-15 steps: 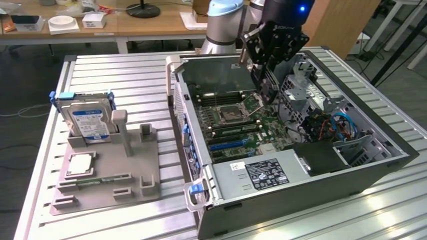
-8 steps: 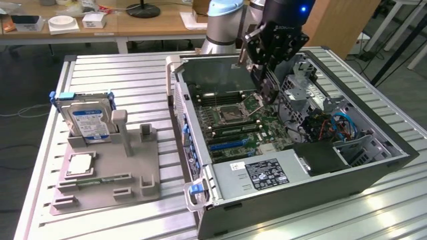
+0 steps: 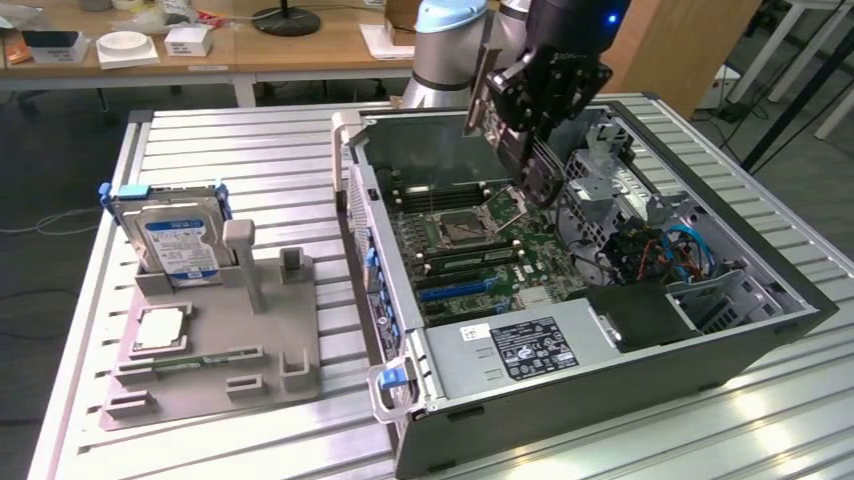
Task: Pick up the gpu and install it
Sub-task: 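Insert the gpu into the slot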
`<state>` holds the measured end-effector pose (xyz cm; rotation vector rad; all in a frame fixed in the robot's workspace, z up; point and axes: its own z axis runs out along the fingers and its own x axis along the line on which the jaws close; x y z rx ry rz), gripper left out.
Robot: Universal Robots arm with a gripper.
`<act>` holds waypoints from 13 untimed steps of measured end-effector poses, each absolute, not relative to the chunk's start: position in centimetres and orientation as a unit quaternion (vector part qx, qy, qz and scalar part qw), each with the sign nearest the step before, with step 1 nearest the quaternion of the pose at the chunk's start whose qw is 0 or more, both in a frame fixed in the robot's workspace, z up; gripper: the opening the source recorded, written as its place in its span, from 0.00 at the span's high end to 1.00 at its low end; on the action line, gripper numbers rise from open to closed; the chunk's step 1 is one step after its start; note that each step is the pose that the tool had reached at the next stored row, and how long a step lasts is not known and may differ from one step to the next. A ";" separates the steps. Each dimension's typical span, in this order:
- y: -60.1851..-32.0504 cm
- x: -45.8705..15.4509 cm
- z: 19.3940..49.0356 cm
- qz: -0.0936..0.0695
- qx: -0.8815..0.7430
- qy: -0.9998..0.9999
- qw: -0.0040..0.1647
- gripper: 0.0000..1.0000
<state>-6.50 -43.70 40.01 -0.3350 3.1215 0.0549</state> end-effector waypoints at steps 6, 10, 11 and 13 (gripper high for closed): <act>-43.7 -6.5 40.0 0.018 -0.161 0.987 0.000 0.74; -43.7 -6.5 40.0 0.018 -0.196 0.980 -0.001 0.74; -43.7 -6.5 40.0 0.018 -0.206 0.978 -0.001 0.74; -43.7 -6.5 40.0 0.018 -0.223 0.975 -0.001 0.74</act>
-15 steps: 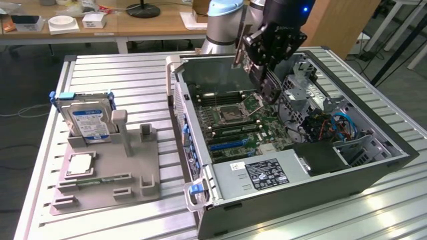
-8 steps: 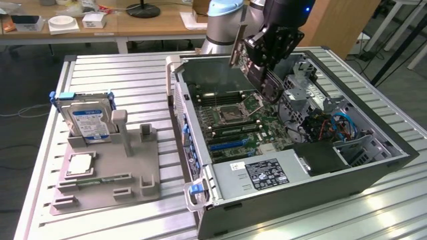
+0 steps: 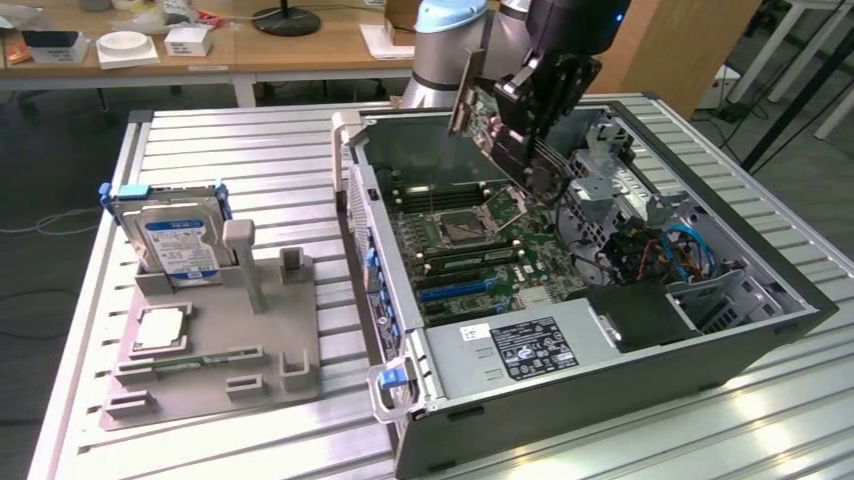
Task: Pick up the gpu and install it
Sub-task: 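Insert the gpu into the slot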
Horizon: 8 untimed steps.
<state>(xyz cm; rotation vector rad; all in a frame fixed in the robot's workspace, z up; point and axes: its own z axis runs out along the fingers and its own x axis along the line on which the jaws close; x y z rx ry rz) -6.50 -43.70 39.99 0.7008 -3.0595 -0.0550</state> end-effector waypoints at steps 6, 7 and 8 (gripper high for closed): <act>-43.7 -6.5 40.0 -0.017 0.276 -0.961 0.002 0.74; -43.7 -6.5 40.0 -0.017 0.285 -0.958 0.002 0.74; -43.7 -6.5 40.0 -0.017 0.293 -0.956 0.002 0.74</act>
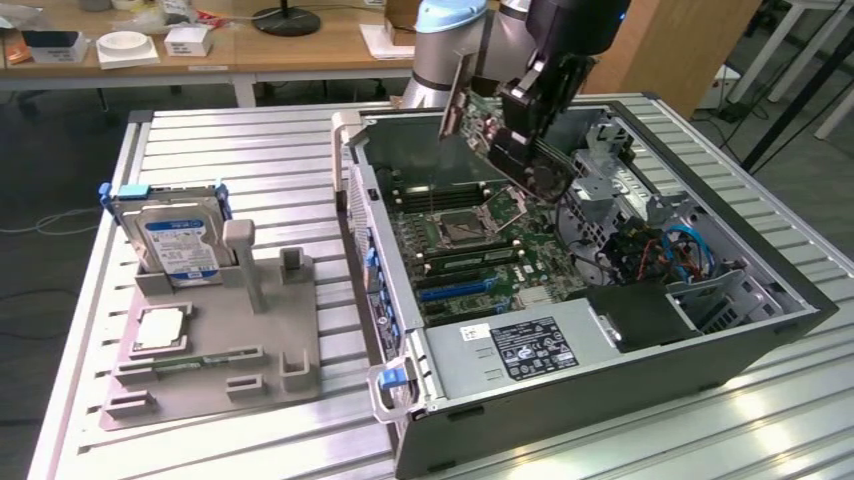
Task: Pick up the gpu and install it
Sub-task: 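Insert the gpu into the slot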
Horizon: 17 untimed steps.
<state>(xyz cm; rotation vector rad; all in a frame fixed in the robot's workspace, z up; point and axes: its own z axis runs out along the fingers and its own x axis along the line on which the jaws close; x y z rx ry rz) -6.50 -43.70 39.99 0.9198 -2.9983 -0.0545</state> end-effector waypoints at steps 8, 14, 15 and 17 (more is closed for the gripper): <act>-43.7 -6.5 40.0 -0.017 0.362 -0.932 0.004 0.74; -43.7 -6.5 40.0 -0.017 0.412 -0.911 0.005 0.74; -43.7 -6.5 40.0 -0.017 0.421 -0.907 0.005 0.74; -43.7 -6.5 40.0 -0.017 0.437 -0.899 0.005 0.74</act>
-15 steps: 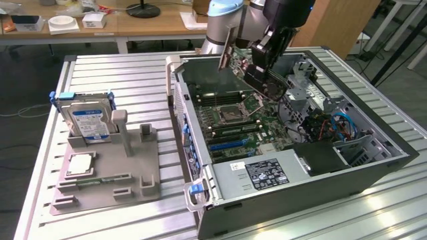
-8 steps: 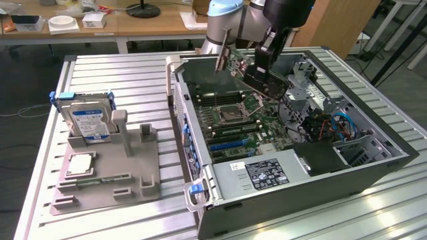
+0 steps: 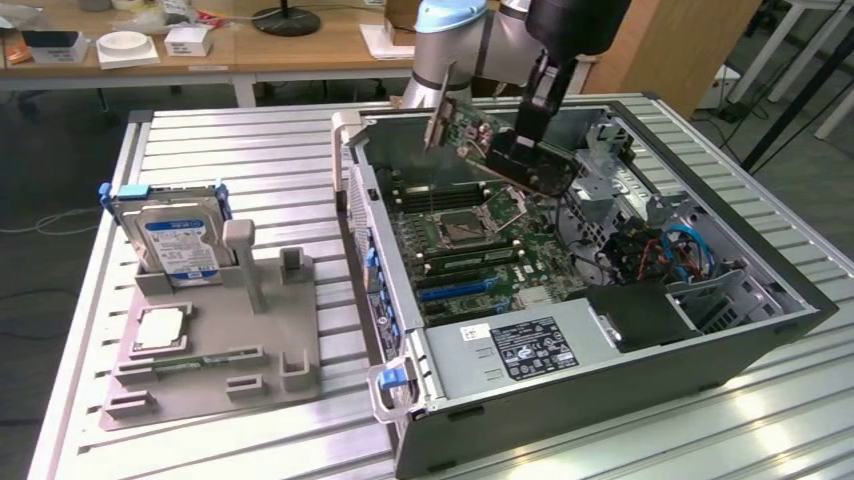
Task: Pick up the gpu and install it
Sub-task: 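Insert the gpu into the slot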
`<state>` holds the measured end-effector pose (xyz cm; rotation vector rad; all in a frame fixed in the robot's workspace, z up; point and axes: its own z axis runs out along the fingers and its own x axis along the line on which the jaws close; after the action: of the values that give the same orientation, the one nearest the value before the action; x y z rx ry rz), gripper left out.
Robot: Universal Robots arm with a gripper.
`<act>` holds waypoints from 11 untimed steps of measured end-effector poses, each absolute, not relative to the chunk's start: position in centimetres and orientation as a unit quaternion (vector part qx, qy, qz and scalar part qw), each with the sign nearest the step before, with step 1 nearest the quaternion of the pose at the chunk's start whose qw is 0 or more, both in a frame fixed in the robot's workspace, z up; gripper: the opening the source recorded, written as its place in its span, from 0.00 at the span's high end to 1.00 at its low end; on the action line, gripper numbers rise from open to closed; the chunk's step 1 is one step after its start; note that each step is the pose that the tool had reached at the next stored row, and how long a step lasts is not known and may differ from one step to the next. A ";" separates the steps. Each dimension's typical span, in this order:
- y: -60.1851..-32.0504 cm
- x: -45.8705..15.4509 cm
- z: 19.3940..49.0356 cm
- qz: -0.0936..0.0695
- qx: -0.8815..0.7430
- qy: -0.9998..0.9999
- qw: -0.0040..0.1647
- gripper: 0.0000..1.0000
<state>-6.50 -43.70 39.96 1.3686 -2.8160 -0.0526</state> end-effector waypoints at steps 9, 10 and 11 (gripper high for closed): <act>-43.7 -6.5 39.9 -0.016 0.509 -0.861 0.006 0.74; -43.7 -6.5 39.9 -0.016 0.517 -0.856 0.007 0.74; -43.7 -6.5 39.9 -0.016 0.525 -0.851 0.007 0.74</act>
<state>-6.50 -43.70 39.86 1.6420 -2.6620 -0.0506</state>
